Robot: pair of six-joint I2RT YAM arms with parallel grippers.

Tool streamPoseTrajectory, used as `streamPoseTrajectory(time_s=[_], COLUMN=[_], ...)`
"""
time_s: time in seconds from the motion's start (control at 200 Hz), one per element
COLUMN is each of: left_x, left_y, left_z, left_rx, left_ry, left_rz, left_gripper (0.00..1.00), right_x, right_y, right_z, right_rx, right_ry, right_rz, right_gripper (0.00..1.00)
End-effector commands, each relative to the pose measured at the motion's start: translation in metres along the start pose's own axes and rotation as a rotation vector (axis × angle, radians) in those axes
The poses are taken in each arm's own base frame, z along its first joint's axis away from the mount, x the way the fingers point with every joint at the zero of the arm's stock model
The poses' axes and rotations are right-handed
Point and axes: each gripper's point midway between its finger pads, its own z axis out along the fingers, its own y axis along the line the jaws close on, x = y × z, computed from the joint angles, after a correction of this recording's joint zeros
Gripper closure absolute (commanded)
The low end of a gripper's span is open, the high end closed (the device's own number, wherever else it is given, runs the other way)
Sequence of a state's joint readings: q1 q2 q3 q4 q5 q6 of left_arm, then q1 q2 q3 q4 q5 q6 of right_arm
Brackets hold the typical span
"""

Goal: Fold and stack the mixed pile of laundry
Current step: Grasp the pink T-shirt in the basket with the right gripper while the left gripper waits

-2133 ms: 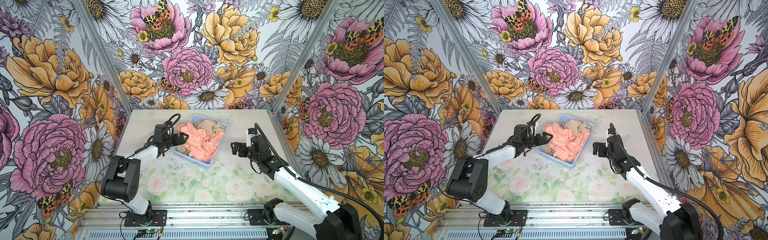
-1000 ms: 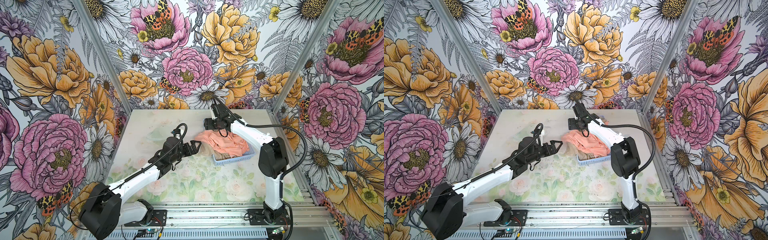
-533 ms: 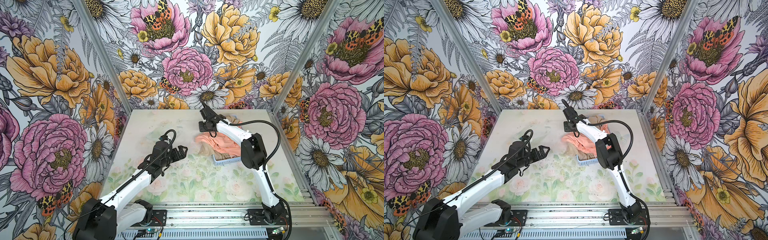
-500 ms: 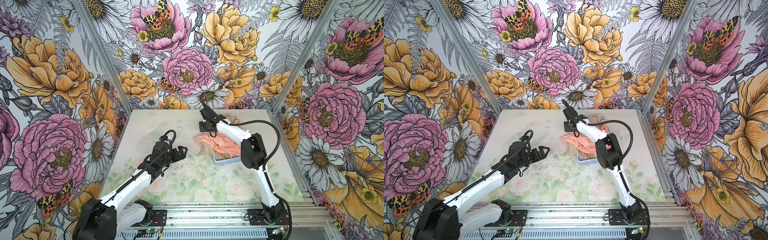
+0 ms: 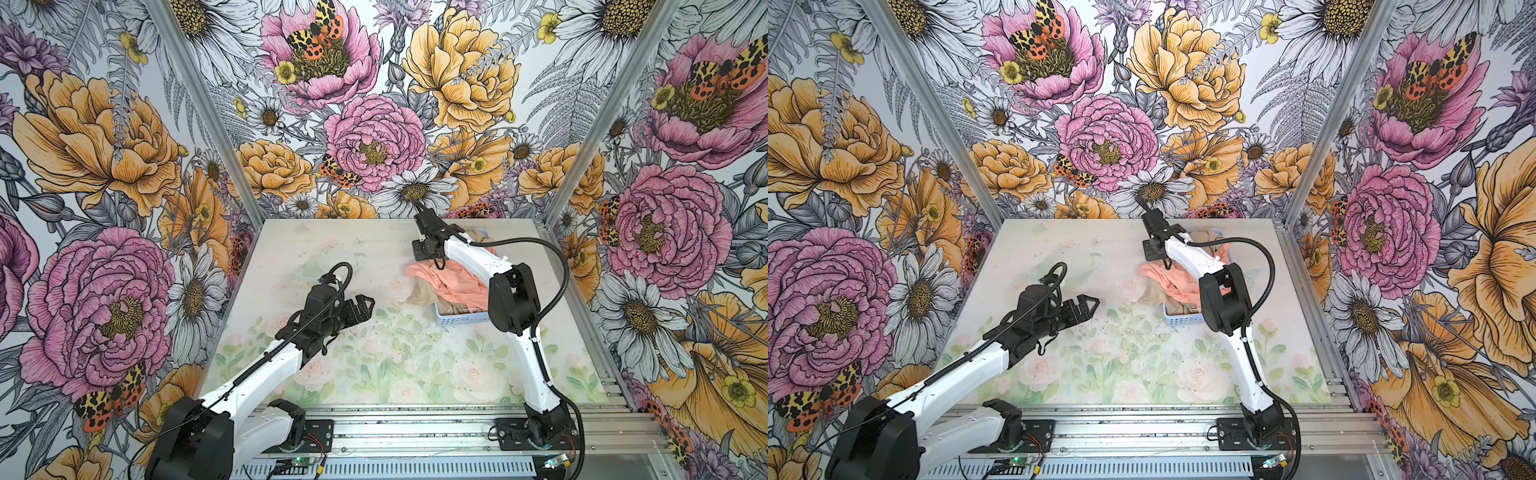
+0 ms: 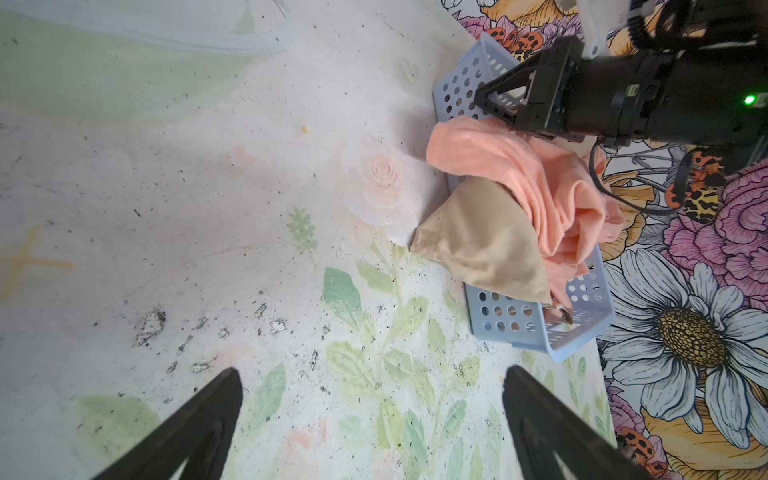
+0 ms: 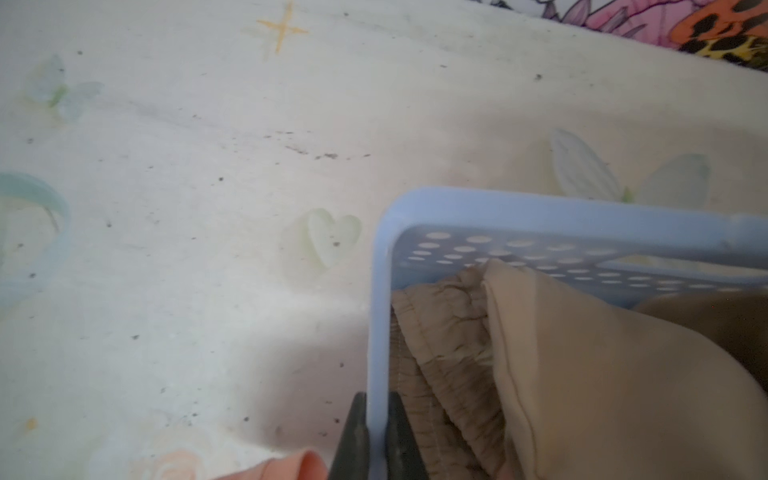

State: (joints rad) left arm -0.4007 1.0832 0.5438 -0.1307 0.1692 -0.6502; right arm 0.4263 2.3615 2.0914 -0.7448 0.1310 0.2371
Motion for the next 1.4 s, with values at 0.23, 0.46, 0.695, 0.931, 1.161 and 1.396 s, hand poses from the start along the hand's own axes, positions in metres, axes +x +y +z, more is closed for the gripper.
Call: streamPoseTrajectory(time_s=[0.23,0.46,0.695,0.931,1.161,1.396], left_x=[-0.003,-0.004,-0.008,-0.009,-0.013,-0.015], left_y=[-0.004,-0.005,-0.007,-0.008,-0.016,-0.03], left_z=[0.009,0.016,0.025,0.031,0.036,0.039], left_rx=[0.008,0.005,0.001,-0.003,0.005,0.017], left_ry=[0.025,0.046,0.058,0.066,0.068,0.057], left_rz=[0.032,0.033,0.036,0.033,0.045,0.066], left_gripper=[0.01,0.01,0.01,0.01,0.01,0.01], right_x=[0.005,-0.004,-0.015,-0.011,-0.025,-0.05], right_y=[-0.127,-0.192,-0.233,-0.256,-0.253,-0.245], right_z=[0.003,0.01,0.017,0.027,0.0,-0.091], right_rx=[0.157,0.211,0.251,0.26,0.242,0.218], right_ry=[0.057,0.042,0.033,0.052,0.012,-0.093], right_rz=[-0.037,0.027,0.029,0.0,0.035,0.122], right_gripper=[1.0,1.0,1.0,1.0,0.76,0.3])
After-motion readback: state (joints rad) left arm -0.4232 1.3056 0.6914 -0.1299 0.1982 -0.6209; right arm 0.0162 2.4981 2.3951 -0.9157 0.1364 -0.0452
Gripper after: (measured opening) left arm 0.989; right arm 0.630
